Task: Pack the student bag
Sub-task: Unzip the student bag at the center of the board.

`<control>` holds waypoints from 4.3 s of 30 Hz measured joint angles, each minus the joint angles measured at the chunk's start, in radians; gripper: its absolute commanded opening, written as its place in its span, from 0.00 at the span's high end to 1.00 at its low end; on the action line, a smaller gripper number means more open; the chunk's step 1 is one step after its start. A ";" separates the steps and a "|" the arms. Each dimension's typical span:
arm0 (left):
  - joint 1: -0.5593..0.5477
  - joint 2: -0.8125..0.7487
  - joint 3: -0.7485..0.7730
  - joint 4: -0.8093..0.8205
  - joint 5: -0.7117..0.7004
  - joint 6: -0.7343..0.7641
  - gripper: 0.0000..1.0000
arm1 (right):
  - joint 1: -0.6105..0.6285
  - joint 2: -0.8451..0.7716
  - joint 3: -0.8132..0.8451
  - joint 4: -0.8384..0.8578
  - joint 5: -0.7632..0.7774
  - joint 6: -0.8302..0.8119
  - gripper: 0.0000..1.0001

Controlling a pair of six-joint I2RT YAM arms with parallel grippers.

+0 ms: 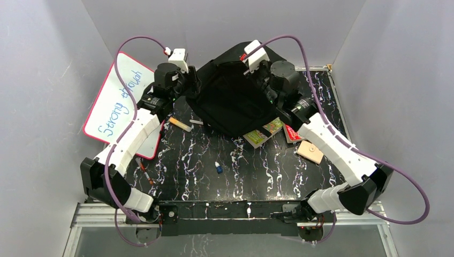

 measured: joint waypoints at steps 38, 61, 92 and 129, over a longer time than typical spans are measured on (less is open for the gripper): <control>0.009 -0.372 -0.119 0.005 -0.034 0.071 0.37 | -0.009 0.143 0.289 0.059 0.003 0.811 1.00; 0.009 -0.352 -0.642 0.280 -0.066 -0.244 0.26 | -0.006 0.106 0.084 0.129 0.109 0.854 1.00; 0.013 0.204 -0.549 0.837 0.267 -0.536 0.99 | -0.007 -0.134 -0.163 0.149 0.213 0.861 1.00; 0.030 0.291 0.555 -0.530 -0.020 0.106 1.00 | -0.014 -0.333 -0.362 -0.201 0.323 0.886 0.95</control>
